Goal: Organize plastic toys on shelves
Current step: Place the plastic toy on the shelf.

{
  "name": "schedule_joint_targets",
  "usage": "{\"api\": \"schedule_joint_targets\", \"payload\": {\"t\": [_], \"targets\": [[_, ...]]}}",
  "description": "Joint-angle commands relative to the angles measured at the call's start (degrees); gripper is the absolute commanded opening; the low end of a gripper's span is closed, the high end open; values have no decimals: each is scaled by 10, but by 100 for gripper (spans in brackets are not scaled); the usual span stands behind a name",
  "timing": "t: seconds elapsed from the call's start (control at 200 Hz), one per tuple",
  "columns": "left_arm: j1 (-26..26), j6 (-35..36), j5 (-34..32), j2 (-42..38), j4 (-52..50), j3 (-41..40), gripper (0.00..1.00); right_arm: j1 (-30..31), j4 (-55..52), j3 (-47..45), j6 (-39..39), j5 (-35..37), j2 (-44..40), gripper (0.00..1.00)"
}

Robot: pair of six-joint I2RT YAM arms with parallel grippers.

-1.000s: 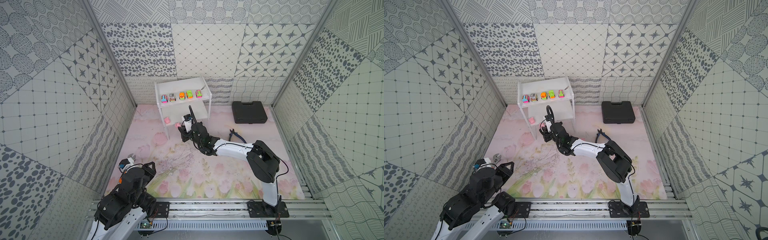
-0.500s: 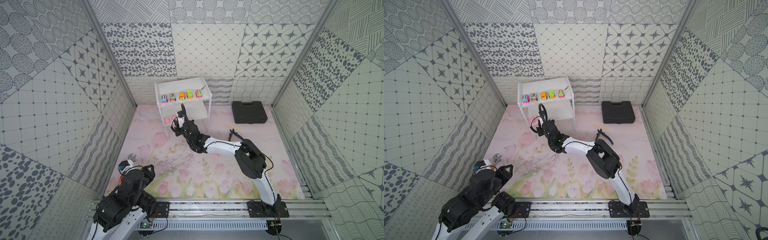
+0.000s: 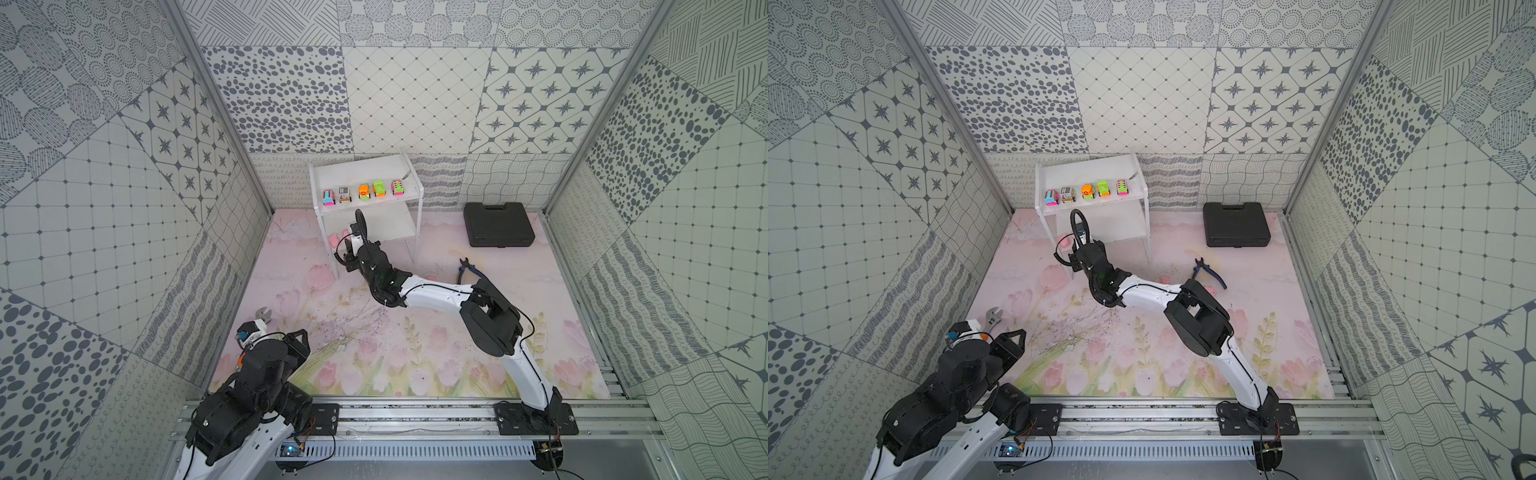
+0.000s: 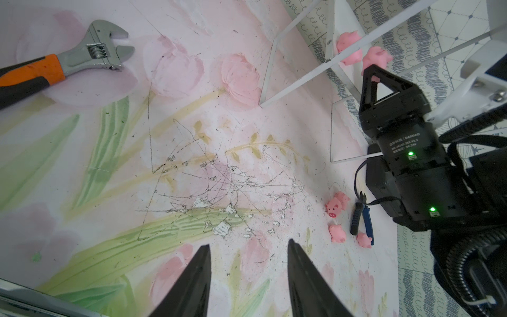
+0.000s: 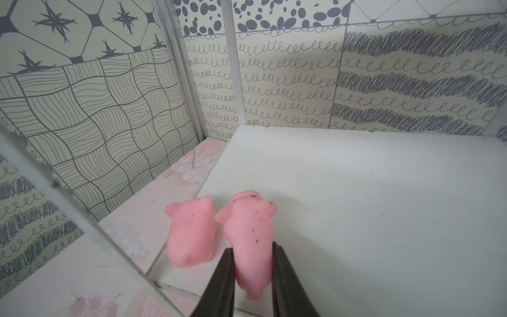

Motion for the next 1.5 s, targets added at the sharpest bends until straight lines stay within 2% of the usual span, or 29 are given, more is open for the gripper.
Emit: {"api": "schedule_joint_targets", "payload": {"t": [0.0,0.67,1.381,1.491], "targets": [[3,17,-5,-3,-11,2,49,4,0,19,7,16,16,29],[3,18,-7,-2,-7,-1,49,3,6,-12,5,-17,-4,41],[3,19,-1,-5,-6,-2,49,4,15,-37,3,-40,-20,41],[3,20,-1,-6,-5,-2,49,4,15,-47,2,-37,-29,48]]}}
